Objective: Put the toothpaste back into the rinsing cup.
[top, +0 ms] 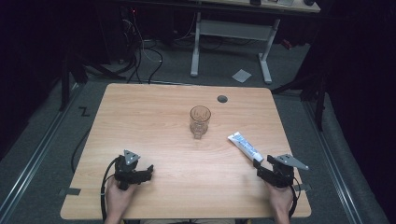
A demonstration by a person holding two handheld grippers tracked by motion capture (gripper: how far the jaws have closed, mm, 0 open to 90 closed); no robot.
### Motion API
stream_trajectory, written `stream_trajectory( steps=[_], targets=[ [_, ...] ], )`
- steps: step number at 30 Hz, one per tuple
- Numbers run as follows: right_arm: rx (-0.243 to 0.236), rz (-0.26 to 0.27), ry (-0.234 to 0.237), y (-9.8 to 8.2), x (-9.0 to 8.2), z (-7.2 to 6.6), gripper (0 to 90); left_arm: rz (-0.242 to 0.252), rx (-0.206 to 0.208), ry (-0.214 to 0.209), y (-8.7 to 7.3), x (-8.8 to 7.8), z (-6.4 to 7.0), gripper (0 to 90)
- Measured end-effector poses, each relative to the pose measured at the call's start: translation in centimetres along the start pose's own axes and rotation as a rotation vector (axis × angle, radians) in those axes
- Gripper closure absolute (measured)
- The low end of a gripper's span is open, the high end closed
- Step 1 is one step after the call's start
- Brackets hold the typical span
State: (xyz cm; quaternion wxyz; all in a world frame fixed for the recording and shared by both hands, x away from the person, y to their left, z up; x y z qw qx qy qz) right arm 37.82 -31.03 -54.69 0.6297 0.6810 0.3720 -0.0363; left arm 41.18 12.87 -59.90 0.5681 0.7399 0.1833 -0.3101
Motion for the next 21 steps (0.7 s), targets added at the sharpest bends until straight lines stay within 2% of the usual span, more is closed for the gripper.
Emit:
stream_trajectory(
  steps=[5,21],
  targets=[
    [-0.025,-0.002,-0.003,1.0,0.3,0.0,35.0,0.0,0.0,0.0,0.0,0.0,0.0,14.2],
    [-0.088,-0.059,-0.01,3.5,1.6,0.1,33.4,0.0,0.0,0.0,0.0,0.0,0.0,14.2]
  ],
)
Point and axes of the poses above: each handheld gripper's, and its own axes: x roughly forward along the jaws, y roughly out of its top, z roughly to its right, the point moved 9 cm from there along x, roughly forward along the jaws, and after that the axes turned 15 degrees about y, right-handed, at the moved point
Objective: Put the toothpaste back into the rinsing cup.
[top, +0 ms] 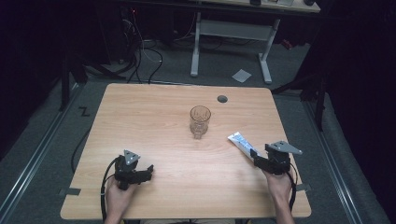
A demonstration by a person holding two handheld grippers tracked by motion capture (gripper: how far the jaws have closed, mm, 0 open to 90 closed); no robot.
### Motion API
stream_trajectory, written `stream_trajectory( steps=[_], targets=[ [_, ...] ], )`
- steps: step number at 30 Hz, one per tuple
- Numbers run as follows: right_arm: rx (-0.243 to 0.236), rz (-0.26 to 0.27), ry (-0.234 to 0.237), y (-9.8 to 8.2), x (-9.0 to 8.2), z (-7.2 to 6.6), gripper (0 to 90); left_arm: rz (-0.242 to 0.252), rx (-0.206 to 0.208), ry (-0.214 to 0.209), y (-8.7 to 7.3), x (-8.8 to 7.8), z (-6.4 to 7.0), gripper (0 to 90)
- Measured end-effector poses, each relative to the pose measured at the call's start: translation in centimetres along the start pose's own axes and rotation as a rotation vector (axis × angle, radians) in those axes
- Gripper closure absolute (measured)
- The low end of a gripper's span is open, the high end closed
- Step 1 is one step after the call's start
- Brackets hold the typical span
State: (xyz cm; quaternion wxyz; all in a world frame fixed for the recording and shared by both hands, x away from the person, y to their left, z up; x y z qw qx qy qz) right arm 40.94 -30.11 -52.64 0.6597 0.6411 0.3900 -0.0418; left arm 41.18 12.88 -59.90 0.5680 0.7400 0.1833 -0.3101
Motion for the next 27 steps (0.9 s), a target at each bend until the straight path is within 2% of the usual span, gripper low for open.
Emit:
stream_trajectory(
  steps=[15,27],
  targets=[
    [-0.046,-0.072,0.013,2.5,1.7,-0.4,30.3,0.0,-0.001,0.0,0.0,0.0,0.0,14.2],
    [-0.055,-0.12,0.025,3.6,3.3,-0.2,30.3,-0.001,0.001,0.0,0.0,0.0,0.0,14.2]
  ],
)
Point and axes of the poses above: each handheld gripper's, and its own axes: x roughly forward along the jaws, y roughly out of its top, z roughly to its right, the point moved 9 cm from there along x, roughly forward along the jaws, and after that the axes turned 15 degrees about y, right-handed, at the moved point
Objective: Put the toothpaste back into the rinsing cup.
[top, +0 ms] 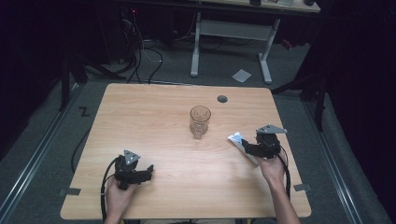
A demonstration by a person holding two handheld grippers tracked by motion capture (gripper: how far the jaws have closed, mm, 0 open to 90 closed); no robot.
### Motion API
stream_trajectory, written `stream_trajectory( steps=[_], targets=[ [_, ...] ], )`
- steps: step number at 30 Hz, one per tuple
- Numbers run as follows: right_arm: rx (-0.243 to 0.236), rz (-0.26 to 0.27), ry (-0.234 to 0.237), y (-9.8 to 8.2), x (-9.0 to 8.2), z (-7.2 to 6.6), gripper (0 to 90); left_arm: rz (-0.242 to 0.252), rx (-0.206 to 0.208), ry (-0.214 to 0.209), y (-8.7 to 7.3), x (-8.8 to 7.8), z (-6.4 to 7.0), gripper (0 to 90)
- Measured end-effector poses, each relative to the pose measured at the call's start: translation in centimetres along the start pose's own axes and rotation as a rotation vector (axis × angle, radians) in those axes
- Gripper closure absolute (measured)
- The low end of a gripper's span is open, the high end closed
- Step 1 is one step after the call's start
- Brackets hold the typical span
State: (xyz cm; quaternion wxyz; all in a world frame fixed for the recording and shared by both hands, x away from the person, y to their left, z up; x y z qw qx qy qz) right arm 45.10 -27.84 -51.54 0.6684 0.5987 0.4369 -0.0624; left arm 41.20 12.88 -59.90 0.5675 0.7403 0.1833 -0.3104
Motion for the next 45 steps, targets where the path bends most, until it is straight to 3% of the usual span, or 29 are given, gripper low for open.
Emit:
stream_trajectory(
  steps=[13,21,39,45],
  targets=[
    [-0.013,-0.038,0.015,1.3,1.1,0.0,32.9,0.001,-0.002,-0.001,0.0,0.0,0.0,14.2],
    [0.014,-0.052,0.066,1.5,2.1,0.2,32.6,0.0,-0.001,-0.001,0.0,0.0,0.0,14.2],
    [0.016,-0.201,0.054,0.0,5.3,0.9,30.7,0.0,-0.001,-0.001,0.0,0.0,0.0,14.2],
    [0.022,-0.223,0.058,-0.3,6.1,1.2,30.6,0.0,-0.001,-0.001,0.0,0.0,0.0,14.2]
  ],
)
Point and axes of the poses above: each handheld gripper's, and its own axes: x roughly forward along the jaws, y roughly out of its top, z roughly to its right, the point moved 9 cm from there along x, roughly forward along the jaws, and after that the axes turned 15 degrees about y, right-handed, at the moved point
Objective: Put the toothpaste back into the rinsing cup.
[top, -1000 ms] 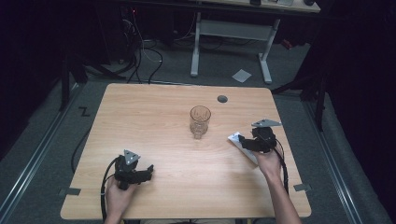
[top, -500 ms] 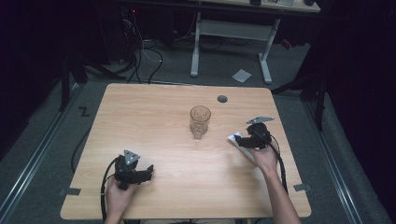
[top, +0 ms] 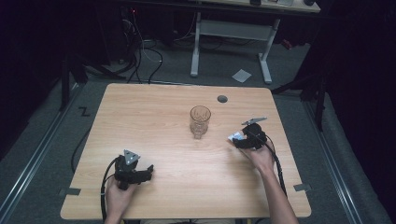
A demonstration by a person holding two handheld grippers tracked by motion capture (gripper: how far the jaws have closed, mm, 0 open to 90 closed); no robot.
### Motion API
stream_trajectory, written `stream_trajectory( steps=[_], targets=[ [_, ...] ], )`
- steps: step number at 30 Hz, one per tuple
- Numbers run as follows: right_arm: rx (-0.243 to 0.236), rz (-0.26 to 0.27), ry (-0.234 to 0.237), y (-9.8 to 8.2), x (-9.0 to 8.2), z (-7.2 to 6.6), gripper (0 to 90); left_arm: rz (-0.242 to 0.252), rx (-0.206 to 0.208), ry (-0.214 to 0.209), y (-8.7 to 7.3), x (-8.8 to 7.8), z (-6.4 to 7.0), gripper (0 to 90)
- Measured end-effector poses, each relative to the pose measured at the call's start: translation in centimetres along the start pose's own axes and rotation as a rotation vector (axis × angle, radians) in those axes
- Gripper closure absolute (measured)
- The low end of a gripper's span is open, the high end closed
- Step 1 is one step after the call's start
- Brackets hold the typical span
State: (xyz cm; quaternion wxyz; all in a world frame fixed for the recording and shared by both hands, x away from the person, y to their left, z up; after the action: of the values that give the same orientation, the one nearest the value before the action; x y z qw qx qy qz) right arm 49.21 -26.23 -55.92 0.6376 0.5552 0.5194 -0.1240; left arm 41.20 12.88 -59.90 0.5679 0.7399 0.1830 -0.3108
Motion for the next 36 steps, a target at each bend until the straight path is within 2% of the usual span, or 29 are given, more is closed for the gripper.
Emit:
stream_trajectory(
  steps=[5,8,12,16,21,28,32,36],
  targets=[
    [0.015,-0.024,0.003,-0.3,0.6,0.3,30.4,0.001,-0.001,0.0,0.0,0.0,0.0,14.2],
    [0.042,-0.04,0.017,-0.6,1.0,0.4,30.1,0.0,0.0,0.0,0.0,0.0,0.0,14.2],
    [0.025,-0.076,0.001,-0.9,1.5,0.5,30.6,0.001,-0.001,0.0,0.0,0.0,0.0,14.2],
    [0.038,-0.108,0.002,-1.4,2.0,0.7,32.0,0.001,-0.002,0.0,0.0,0.0,0.0,14.2],
    [0.059,-0.113,0.025,-1.4,2.1,0.6,37.8,0.001,-0.002,0.0,0.0,0.0,0.0,14.2],
    [0.049,-0.12,0.033,-1.6,1.8,0.8,44.0,0.001,-0.001,0.0,0.0,0.0,0.0,14.2],
    [0.048,-0.124,0.037,-1.6,1.6,1.0,51.4,0.0,0.0,0.0,0.0,0.0,0.0,14.2],
    [0.041,-0.147,0.034,-1.6,1.5,0.9,55.1,0.0,0.0,0.0,0.0,0.0,0.0,14.2]
  ],
)
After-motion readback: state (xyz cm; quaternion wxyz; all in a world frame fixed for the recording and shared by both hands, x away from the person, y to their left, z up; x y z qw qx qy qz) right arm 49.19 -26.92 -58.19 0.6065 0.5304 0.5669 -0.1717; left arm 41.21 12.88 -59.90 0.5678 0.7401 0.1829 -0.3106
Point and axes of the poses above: each handheld gripper's, and its own axes: x roughly forward along the jaws, y roughly out of its top, z roughly to its right, the point moved 9 cm from there along x, roughly forward along the jaws, and after that the axes turned 15 degrees about y, right-handed, at the moved point
